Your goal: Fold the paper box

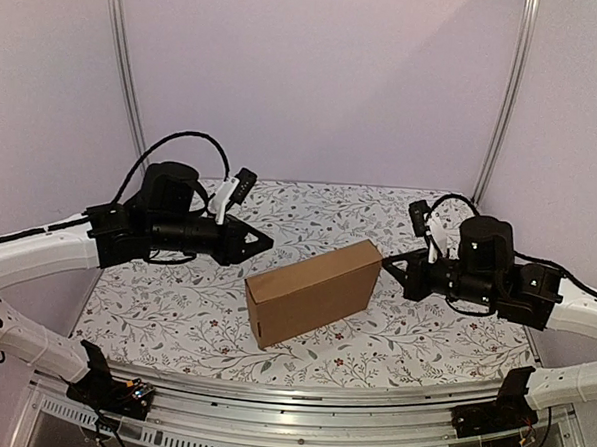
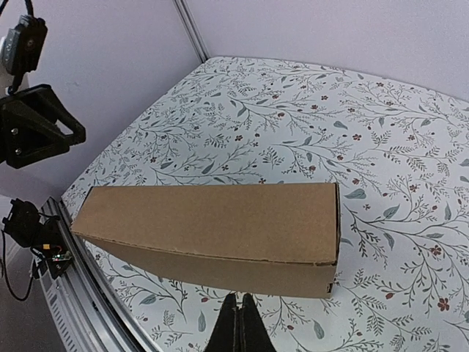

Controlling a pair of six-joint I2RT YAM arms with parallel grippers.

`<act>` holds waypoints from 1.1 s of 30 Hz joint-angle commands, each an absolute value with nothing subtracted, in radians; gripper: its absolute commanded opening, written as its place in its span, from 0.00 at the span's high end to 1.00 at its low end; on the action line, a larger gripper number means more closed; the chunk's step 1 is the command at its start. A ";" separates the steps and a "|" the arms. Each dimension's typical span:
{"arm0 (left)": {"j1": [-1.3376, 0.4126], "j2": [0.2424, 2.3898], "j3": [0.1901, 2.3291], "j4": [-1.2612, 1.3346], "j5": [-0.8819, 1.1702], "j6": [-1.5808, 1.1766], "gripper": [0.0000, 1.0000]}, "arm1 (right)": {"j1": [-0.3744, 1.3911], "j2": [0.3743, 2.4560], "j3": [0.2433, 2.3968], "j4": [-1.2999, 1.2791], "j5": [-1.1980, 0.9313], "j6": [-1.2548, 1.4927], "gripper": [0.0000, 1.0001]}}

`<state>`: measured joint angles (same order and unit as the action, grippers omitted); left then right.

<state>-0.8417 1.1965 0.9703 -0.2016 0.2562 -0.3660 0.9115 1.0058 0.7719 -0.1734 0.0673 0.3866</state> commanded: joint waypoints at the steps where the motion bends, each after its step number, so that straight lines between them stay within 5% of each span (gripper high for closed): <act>1: -0.790 1.277 0.992 -0.181 0.196 -0.376 0.79 | 0.954 0.954 0.637 -0.205 0.144 0.522 1.00; 5: -0.736 1.352 1.023 -0.113 0.198 -0.375 0.78 | 0.999 0.978 0.497 -0.064 0.221 0.679 1.00; 12: -0.640 1.571 1.113 -0.075 0.450 -0.481 0.98 | 1.051 1.173 0.388 0.244 0.312 0.951 1.00; 22: -0.643 1.675 1.169 -0.092 0.642 -0.507 1.00 | 1.078 1.511 0.410 0.536 0.361 1.227 1.00; 33: -0.697 1.630 1.139 -0.190 0.637 -0.464 1.00 | 1.124 1.886 0.556 0.805 0.316 1.387 1.00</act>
